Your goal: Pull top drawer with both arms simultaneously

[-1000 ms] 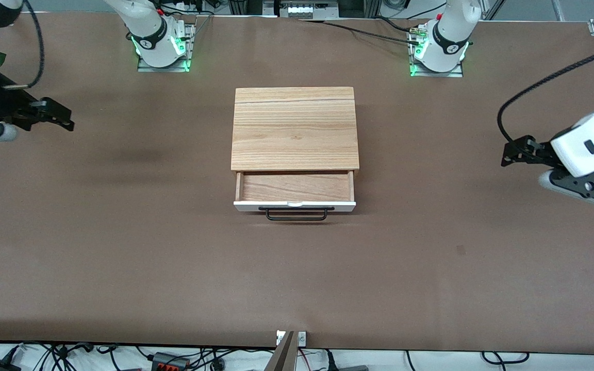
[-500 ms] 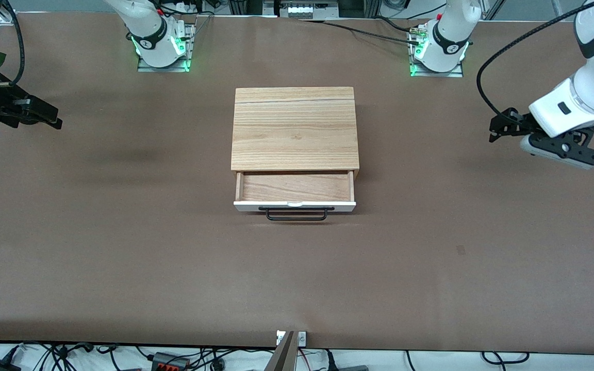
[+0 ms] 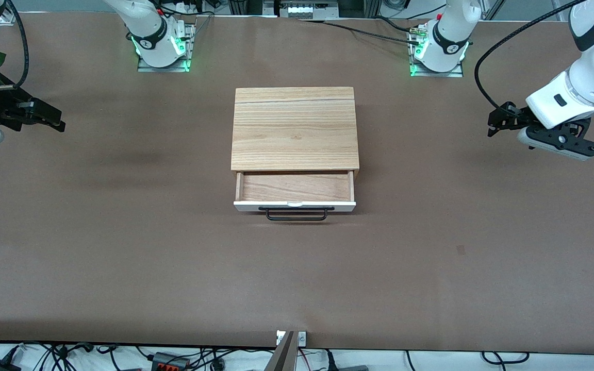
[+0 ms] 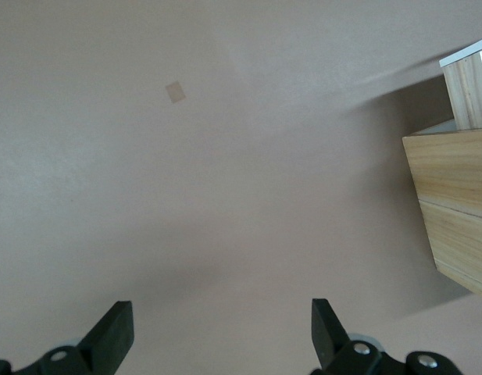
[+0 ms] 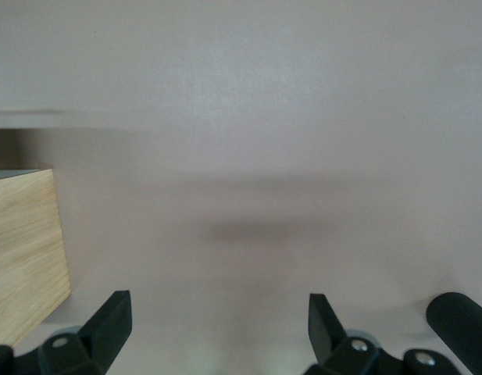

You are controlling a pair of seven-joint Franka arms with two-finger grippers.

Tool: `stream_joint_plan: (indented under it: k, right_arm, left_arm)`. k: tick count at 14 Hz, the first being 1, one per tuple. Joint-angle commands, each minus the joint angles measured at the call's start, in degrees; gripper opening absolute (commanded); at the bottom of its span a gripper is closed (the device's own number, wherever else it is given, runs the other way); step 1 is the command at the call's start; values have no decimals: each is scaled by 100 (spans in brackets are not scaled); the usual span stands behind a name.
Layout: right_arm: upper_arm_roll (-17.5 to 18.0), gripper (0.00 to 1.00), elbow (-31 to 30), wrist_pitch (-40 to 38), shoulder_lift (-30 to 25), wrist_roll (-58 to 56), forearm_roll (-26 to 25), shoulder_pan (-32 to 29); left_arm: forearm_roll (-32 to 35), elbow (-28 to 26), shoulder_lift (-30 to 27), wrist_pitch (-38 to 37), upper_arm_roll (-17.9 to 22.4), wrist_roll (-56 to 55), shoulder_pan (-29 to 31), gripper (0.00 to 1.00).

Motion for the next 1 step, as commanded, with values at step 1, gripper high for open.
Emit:
stream_joint_plan:
  k: [1]
  right_arm:
    - [-21,100,142,-126,49,72,95,29]
  left_arm:
    - [141,163,94,-21,-3,-56,16,100]
